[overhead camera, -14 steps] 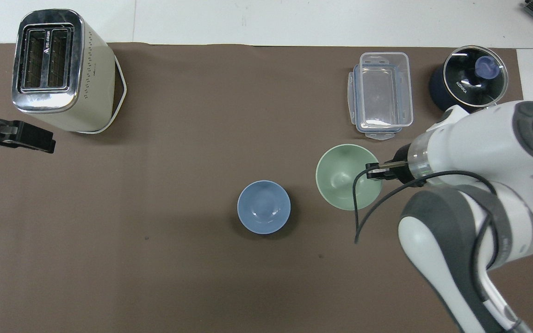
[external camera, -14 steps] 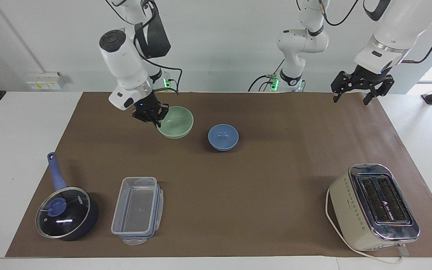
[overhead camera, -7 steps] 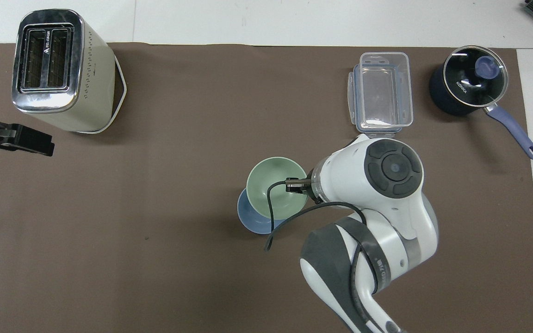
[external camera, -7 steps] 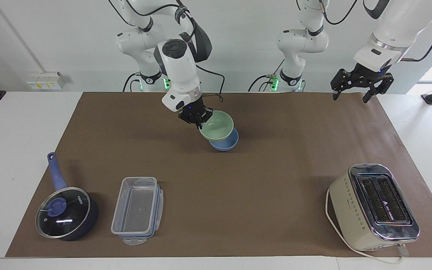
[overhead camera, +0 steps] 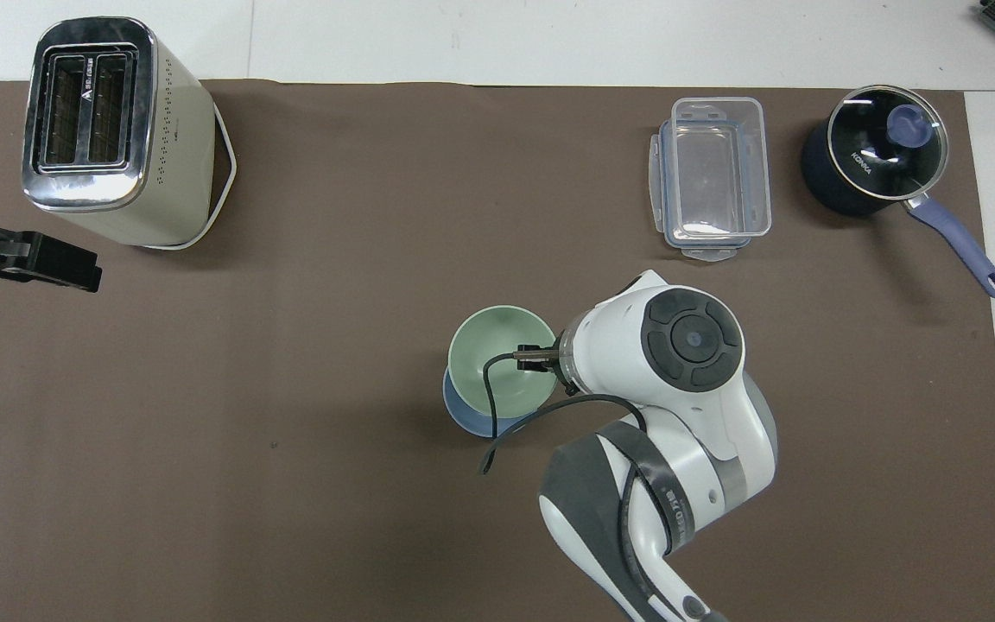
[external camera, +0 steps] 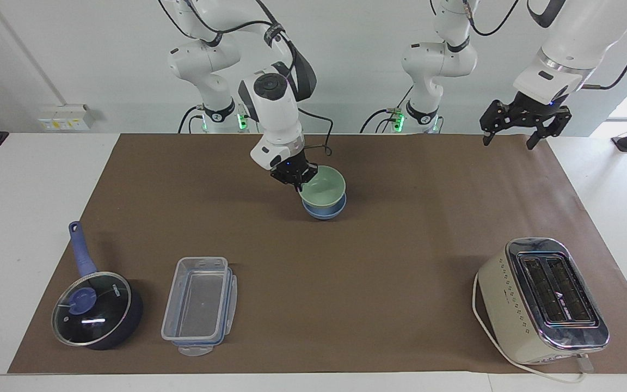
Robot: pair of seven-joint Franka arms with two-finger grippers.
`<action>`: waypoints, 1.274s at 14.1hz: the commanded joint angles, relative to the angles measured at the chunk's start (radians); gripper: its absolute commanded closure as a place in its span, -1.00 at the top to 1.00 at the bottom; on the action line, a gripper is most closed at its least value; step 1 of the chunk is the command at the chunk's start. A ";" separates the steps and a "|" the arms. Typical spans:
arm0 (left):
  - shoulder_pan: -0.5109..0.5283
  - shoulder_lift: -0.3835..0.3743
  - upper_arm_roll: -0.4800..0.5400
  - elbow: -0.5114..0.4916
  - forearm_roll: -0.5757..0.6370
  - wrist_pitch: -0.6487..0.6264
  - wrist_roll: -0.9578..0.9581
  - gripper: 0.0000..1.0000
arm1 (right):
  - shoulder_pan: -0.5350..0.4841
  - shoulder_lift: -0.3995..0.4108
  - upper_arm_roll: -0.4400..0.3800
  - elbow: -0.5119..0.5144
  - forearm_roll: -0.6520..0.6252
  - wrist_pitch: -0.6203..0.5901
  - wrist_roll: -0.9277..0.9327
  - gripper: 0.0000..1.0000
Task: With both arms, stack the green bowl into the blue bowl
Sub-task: 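Lower the green bowl into the blue bowl and open the right gripper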
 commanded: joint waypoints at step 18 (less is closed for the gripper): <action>0.015 -0.021 -0.011 -0.024 0.013 -0.004 0.009 1.00 | 0.027 0.051 -0.003 -0.054 0.016 0.112 0.011 -1.00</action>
